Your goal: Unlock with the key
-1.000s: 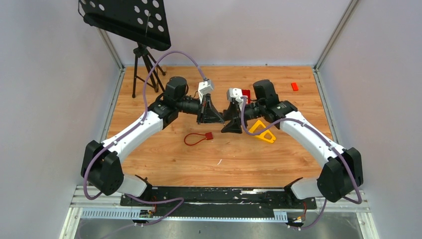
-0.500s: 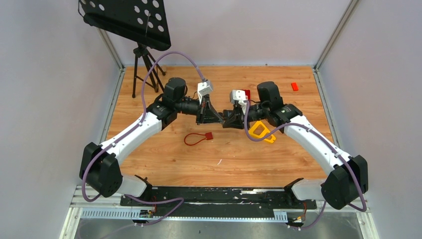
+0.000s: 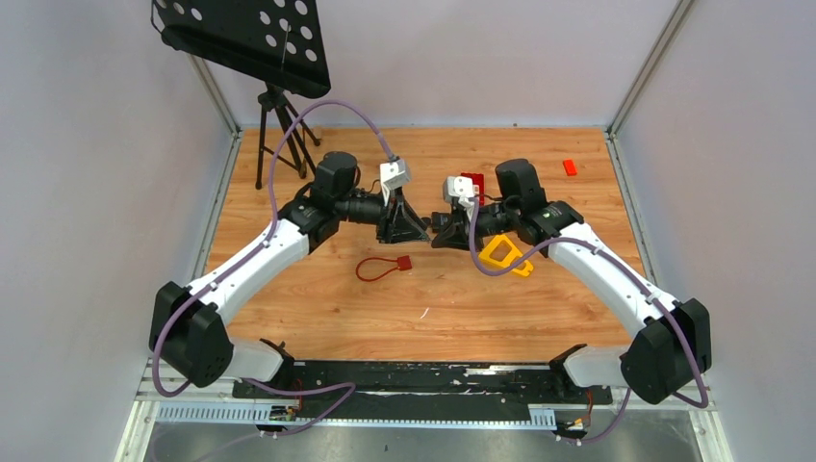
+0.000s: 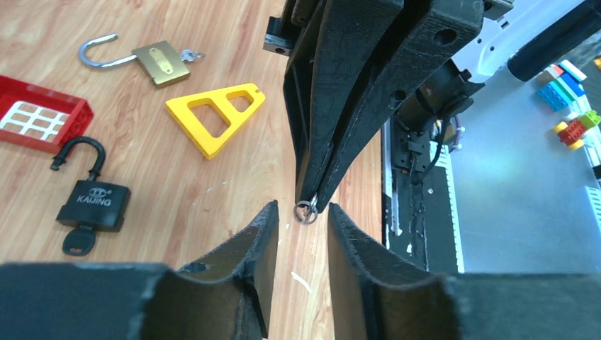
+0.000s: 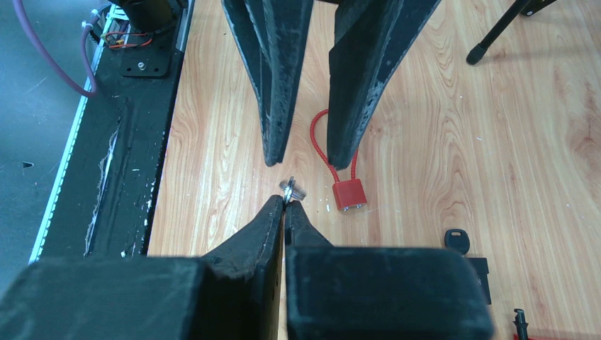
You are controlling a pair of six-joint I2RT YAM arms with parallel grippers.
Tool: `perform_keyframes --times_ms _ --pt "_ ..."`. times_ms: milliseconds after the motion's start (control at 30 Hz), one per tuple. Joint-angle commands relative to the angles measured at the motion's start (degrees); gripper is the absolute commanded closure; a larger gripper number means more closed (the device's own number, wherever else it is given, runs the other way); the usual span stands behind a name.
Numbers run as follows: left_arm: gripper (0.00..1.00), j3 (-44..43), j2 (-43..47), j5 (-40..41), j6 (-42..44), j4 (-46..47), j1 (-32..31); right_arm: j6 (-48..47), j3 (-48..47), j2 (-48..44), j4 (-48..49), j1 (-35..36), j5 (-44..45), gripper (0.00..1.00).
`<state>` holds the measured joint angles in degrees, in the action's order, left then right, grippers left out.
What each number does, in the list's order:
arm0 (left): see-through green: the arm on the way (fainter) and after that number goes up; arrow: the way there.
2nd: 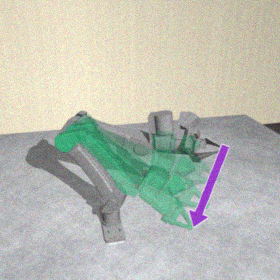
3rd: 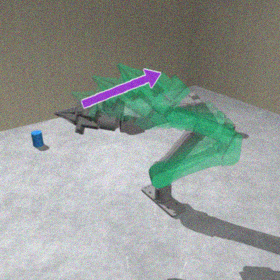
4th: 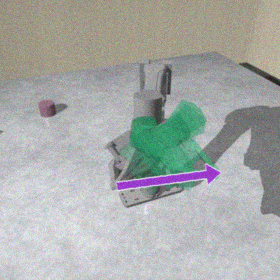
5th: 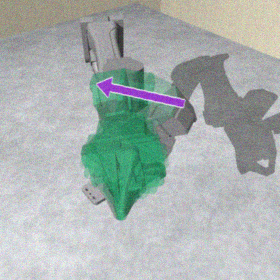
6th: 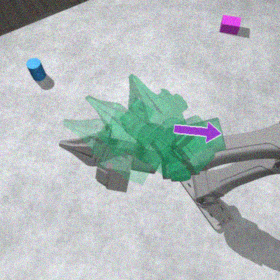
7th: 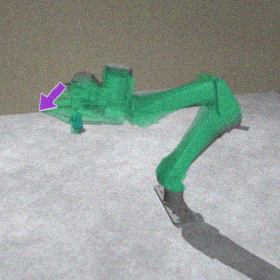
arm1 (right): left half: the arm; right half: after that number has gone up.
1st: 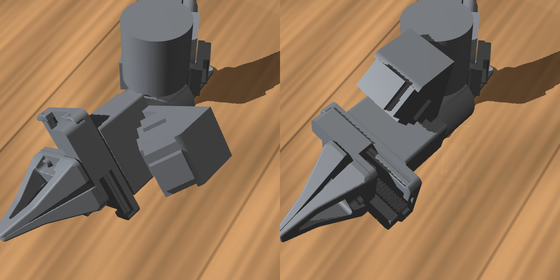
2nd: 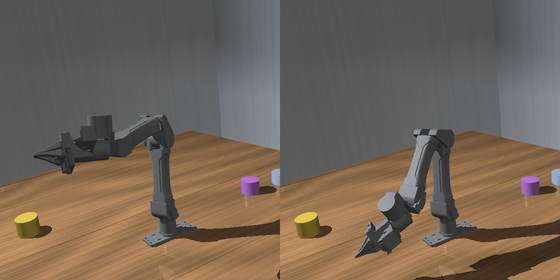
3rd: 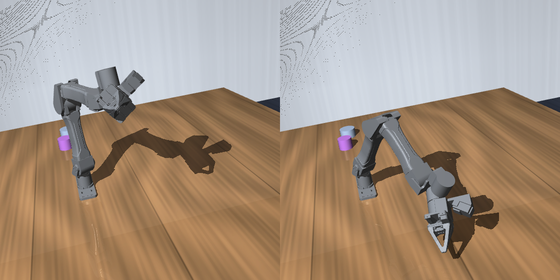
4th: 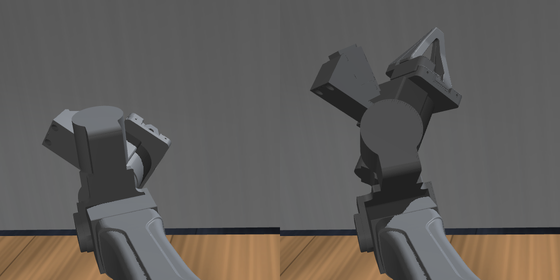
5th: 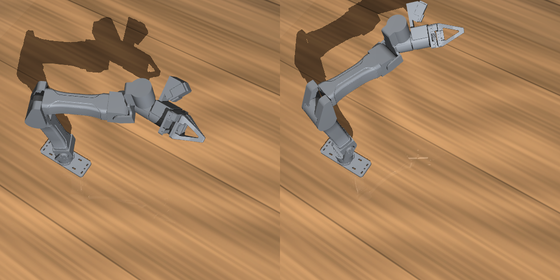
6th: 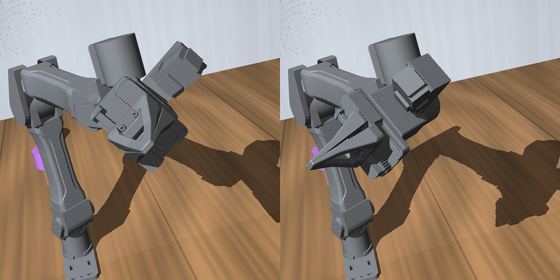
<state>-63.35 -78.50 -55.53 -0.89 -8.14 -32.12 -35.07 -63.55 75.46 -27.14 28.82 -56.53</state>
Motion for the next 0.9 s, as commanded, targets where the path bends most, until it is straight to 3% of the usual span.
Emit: perform_keyframes --times_ms 0,200,333,567,867 --pt "0.55 0.1 3.1 3.2 3.9 -0.6 0.0 0.6 0.1 -0.5 2.5 0.2 -1.8 1.00" --pt "0.42 1.7 3.6 4.8 4.9 0.6 0.0 6.2 0.4 -2.0 6.0 -0.2 -1.1 1.00" --pt "0.40 3.3 3.6 5.7 5.8 2.4 -0.7 13.7 0.9 -2.8 11.9 -2.1 -2.3 1.00" --pt "0.42 3.0 2.6 8.8 6.8 3.8 -4.2 23.6 0.4 -2.5 17.3 -3.1 -2.8 1.00" --pt "0.55 -0.3 1.3 13.2 6.7 2.9 -5.8 26.8 1.0 -1.1 20.0 -3.2 -3.3 1.00"
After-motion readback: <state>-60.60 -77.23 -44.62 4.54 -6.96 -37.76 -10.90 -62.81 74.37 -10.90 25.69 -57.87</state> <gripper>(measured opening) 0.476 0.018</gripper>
